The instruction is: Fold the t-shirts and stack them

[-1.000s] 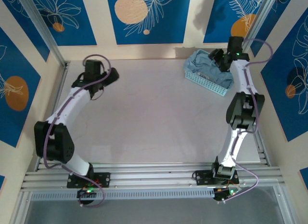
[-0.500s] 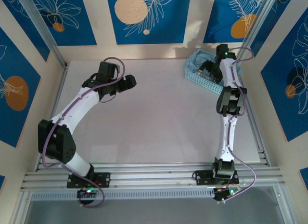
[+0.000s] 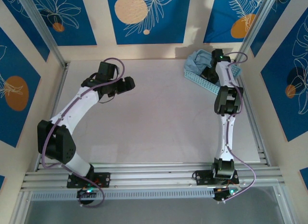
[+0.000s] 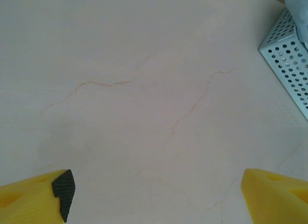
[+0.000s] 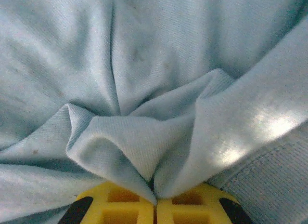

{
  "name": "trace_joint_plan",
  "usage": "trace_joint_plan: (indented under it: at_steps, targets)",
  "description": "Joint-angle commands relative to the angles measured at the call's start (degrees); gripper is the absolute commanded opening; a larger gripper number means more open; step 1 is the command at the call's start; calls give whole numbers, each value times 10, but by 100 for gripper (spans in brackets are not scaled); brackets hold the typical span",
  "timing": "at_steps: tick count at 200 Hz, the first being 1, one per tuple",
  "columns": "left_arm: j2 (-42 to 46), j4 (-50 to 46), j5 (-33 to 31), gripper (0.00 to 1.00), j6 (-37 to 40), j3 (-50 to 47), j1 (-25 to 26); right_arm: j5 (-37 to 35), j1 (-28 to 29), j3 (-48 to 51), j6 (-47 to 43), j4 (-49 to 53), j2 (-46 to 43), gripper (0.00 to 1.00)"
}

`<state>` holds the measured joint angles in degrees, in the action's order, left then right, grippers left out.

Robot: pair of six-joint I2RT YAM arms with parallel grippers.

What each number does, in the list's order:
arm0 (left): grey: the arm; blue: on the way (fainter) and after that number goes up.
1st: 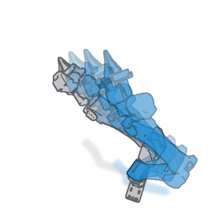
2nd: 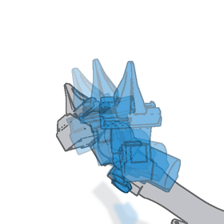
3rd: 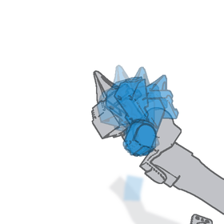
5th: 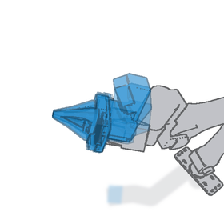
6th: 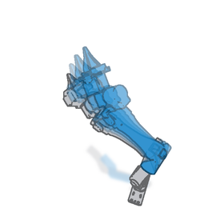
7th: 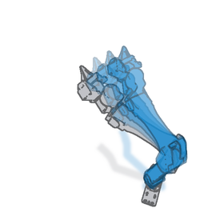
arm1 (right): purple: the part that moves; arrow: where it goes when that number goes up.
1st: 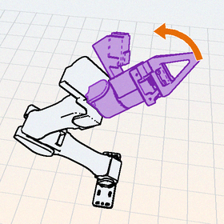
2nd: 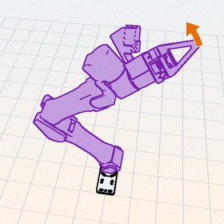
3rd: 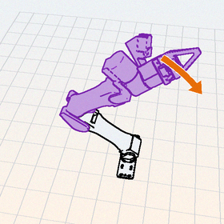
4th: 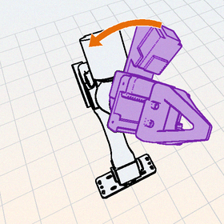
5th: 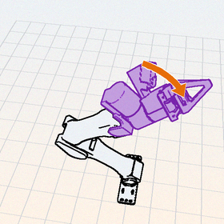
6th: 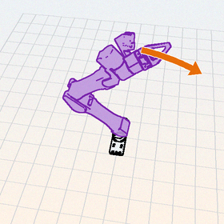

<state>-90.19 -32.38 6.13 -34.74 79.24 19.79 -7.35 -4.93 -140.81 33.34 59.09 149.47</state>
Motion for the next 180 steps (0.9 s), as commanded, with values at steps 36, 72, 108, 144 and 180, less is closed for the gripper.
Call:
trace_joint_plan:
  at_steps: [36,72,108,144,180]
  targets:
    - [29,-8,-9,87,11,8,3,-6,8,-19,-22,-105,-160,0]
    - [28,-12,-26,85,10,9,3,56,23,-84,-25,-146,-223,0]
    - [34,-68,-109,84,2,26,2,128,72,-84,-34,-204,-314,0]
    - [65,-87,-185,84,-2,16,2,148,177,-32,-36,-248,-407,0]
    - [109,-92,-254,84,-8,-3,2,126,282,82,-15,-261,-462,0]
